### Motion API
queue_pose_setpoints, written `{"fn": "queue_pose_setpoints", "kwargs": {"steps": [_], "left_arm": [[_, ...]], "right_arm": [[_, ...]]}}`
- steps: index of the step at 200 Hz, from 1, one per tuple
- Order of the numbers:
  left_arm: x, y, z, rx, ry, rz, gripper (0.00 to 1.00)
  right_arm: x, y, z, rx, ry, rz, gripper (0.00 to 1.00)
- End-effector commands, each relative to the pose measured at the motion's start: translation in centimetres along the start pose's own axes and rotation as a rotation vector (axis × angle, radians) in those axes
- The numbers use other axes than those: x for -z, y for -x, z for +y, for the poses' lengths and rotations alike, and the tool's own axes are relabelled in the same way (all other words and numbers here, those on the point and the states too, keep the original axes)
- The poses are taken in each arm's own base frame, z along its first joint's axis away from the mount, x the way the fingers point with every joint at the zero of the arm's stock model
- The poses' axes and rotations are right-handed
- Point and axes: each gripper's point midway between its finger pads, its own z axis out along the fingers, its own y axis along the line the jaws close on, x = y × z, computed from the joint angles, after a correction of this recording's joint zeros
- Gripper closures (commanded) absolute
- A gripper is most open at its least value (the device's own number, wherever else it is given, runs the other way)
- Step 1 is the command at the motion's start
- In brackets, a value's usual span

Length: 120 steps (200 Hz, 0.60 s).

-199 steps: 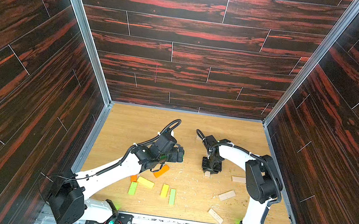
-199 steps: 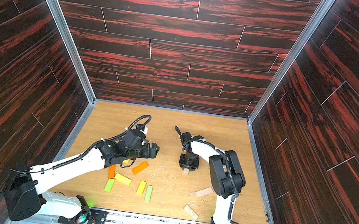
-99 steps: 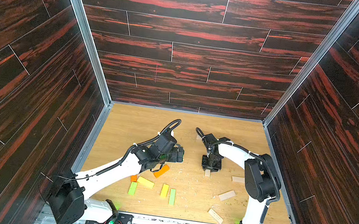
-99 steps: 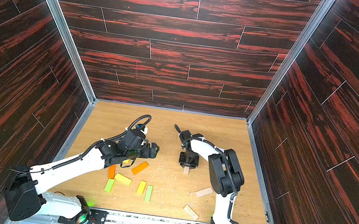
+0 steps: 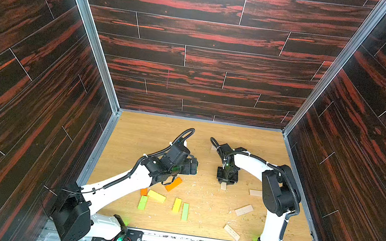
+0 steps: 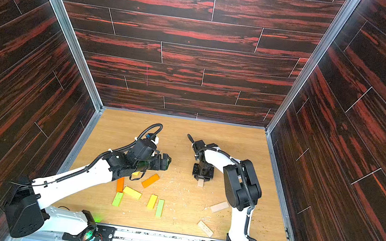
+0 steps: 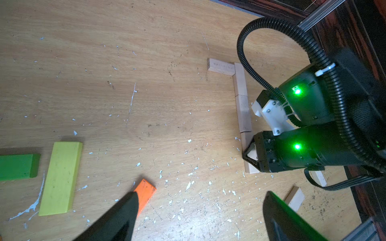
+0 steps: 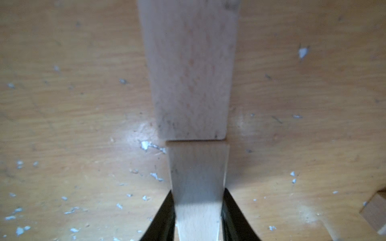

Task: Assemble a giraffe with building blocks
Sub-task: Assemble the building block at the center of the board.

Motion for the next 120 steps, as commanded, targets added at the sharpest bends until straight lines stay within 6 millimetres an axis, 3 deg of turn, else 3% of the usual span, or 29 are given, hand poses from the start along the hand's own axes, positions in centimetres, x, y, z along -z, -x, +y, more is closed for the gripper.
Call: {"fn": "queue_pose_setpoints", "kwargs": {"steps": [1, 29, 56, 120], "left_arm": [[0.78, 0.41, -0.05, -0.009, -0.005, -0.024, 0.04], [0.74, 0.42, -0.06, -0.008, -0.005, -0.023, 0.04], [0.82, 0.46, -0.06, -0.010, -0.004, -0.024, 0.04], [0.88, 0.41, 0.13, -0.010, 0.002, -0.025, 0.04]], "right_arm": [[-0.96, -0.18, -0.12, 0.001, -0.026, 0.036, 0.63], [-0.97, -0.11, -0.01, 0.000, -0.024, 0.036, 0.62], [-1.05, 0.00, -0.07, -0.002, -0.028, 0.034, 0.55], [-0.68, 0.20, 0.02, -0.008, -0.025, 0.025, 0.53]]}}
